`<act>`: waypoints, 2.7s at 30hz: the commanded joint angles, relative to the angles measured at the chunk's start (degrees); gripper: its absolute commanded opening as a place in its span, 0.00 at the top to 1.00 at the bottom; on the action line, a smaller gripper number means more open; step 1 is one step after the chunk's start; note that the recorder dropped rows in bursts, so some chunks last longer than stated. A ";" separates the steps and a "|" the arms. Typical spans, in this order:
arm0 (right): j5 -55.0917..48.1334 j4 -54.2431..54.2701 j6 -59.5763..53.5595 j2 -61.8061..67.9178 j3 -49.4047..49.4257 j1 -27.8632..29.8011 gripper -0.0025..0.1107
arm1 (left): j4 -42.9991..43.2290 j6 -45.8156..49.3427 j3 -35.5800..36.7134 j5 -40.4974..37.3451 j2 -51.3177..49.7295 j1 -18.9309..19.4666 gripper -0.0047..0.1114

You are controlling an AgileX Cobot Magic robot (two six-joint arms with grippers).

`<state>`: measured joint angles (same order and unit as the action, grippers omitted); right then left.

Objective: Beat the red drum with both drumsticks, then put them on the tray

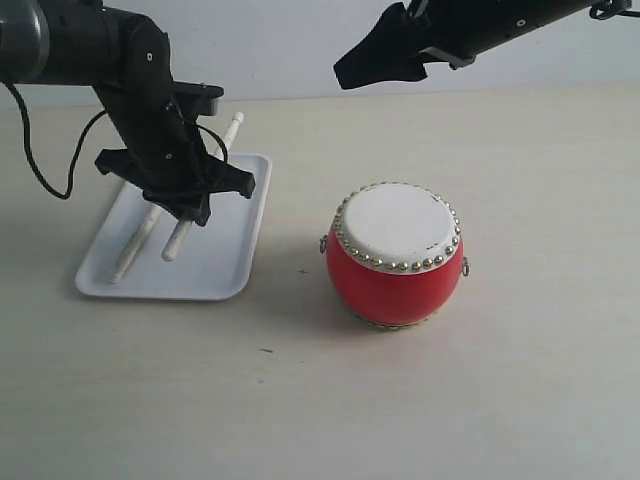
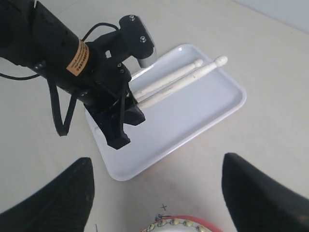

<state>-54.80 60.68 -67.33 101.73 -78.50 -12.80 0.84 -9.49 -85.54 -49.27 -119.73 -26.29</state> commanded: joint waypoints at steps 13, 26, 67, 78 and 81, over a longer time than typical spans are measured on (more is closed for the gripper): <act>0.50 0.53 0.19 -0.43 -0.42 0.12 0.36 | -0.03 -1.49 -0.55 -0.25 -3.96 0.66 0.96; 0.74 1.84 0.19 -0.33 -0.42 0.11 0.36 | -0.20 -1.64 -0.55 -2.79 -3.96 0.54 0.96; 0.74 1.84 0.08 -0.33 -0.42 0.11 0.42 | -0.20 0.73 0.78 -2.47 -1.13 0.54 0.49; 0.74 1.84 0.08 -0.33 -0.42 0.11 0.42 | -0.03 3.56 18.68 15.97 17.25 0.54 0.96; 0.74 1.84 0.08 -0.33 -0.42 0.11 0.42 | -0.03 3.78 26.37 26.46 24.51 0.54 0.96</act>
<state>-54.26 61.41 -67.12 101.73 -78.50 -12.80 0.84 -5.99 -65.28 -32.62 -101.46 -25.79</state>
